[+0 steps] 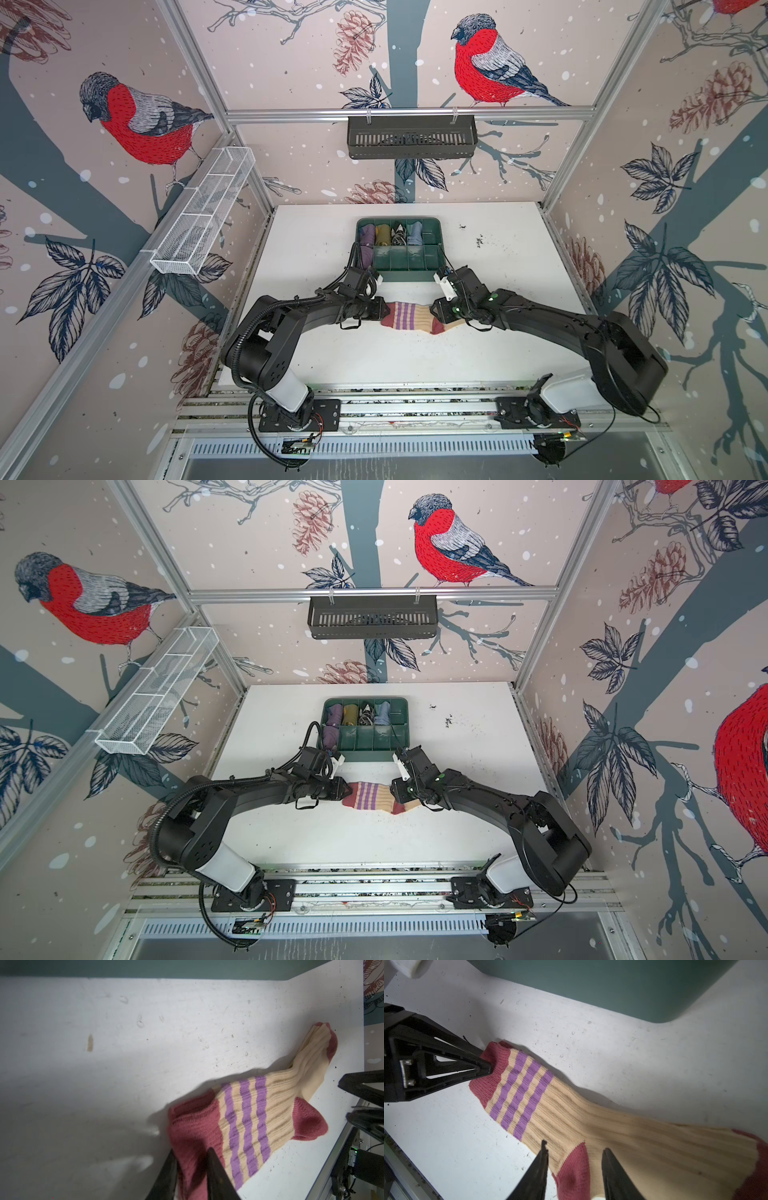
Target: Roll the socks
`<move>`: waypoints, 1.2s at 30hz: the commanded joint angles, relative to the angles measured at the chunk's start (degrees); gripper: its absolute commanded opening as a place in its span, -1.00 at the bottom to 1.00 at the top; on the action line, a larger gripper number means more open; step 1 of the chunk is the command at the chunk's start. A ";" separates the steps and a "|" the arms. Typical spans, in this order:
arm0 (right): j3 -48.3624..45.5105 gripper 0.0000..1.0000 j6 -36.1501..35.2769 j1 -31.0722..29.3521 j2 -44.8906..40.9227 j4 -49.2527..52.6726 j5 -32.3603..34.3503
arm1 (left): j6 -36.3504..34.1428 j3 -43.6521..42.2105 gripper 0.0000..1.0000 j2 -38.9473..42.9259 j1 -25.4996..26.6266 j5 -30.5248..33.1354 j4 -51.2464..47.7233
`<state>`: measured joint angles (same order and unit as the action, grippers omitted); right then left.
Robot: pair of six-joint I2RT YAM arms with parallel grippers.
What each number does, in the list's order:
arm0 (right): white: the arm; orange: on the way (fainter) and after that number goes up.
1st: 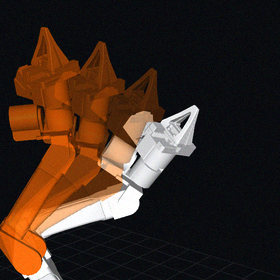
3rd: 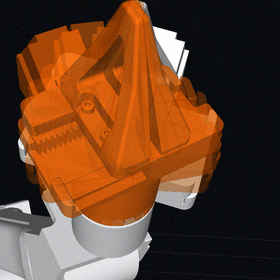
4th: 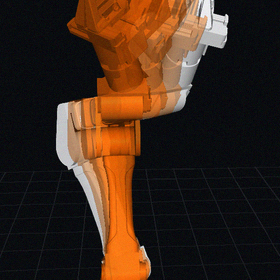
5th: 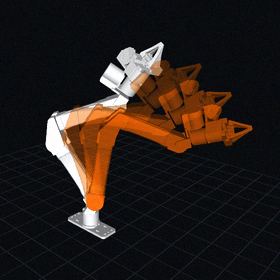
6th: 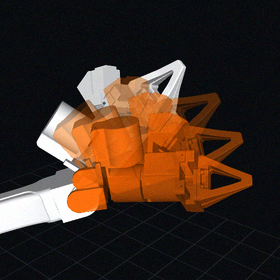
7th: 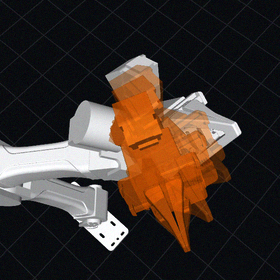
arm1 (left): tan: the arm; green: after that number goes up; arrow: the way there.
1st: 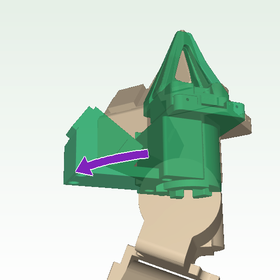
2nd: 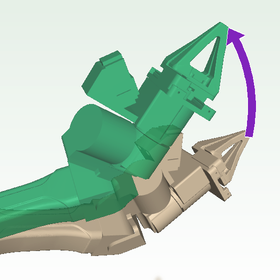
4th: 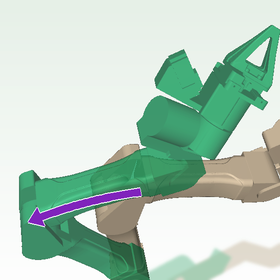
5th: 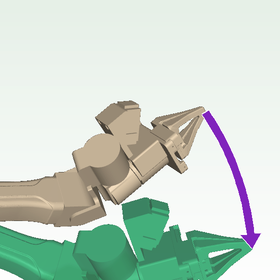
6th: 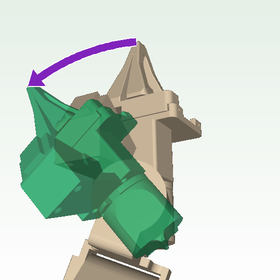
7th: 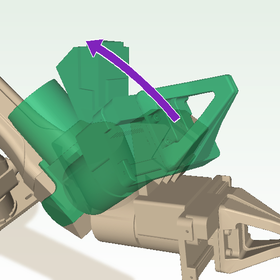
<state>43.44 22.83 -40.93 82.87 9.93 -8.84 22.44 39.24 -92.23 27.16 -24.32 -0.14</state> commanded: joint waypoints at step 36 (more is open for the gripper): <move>-3.62 -0.25 1.96 -0.34 7.33 -7.41 -4.21 | -3.96 10.50 -1.00 5.17 3.13 -1.56 -16.16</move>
<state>40.12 24.10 -41.17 89.56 3.05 -12.25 19.11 48.56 -87.31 29.74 -24.36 -14.85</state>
